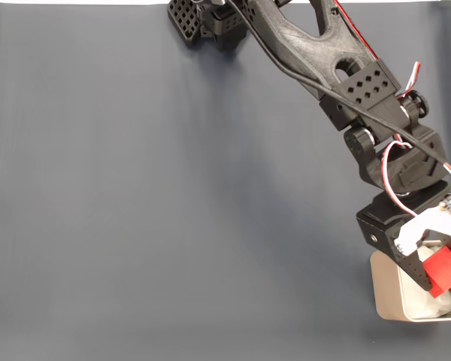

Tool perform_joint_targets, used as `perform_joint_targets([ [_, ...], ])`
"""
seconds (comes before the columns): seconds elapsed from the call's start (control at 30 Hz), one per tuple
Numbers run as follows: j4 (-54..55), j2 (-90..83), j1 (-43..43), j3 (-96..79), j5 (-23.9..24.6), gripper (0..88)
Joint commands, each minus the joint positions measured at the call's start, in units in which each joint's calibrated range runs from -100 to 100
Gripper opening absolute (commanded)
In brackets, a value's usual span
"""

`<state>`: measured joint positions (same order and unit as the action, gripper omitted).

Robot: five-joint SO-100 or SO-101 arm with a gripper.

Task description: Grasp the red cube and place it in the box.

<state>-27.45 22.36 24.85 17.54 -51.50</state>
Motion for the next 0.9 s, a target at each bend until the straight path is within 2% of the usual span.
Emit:
perform_joint_targets([
  [0.0, 0.07, -0.27, 0.57, 3.72, 0.29, 0.2],
  [0.07, 0.15, -0.27, 0.57, 3.72, 0.39, 4.8],
  [0.17, -0.26, -1.04, 0.29, 3.63, 1.22, 20.0],
  [0.27, -0.75, -1.74, 0.15, 3.54, 0.93, 29.9],
  [0.47, -0.83, -0.96, 0.43, 6.27, 0.49, 44.7],
  [0.63, -0.42, -0.79, 0.65, 6.73, 0.44, 49.0],
  [0.87, 0.56, -0.79, 0.65, 6.64, 0.49, 50.0],
])
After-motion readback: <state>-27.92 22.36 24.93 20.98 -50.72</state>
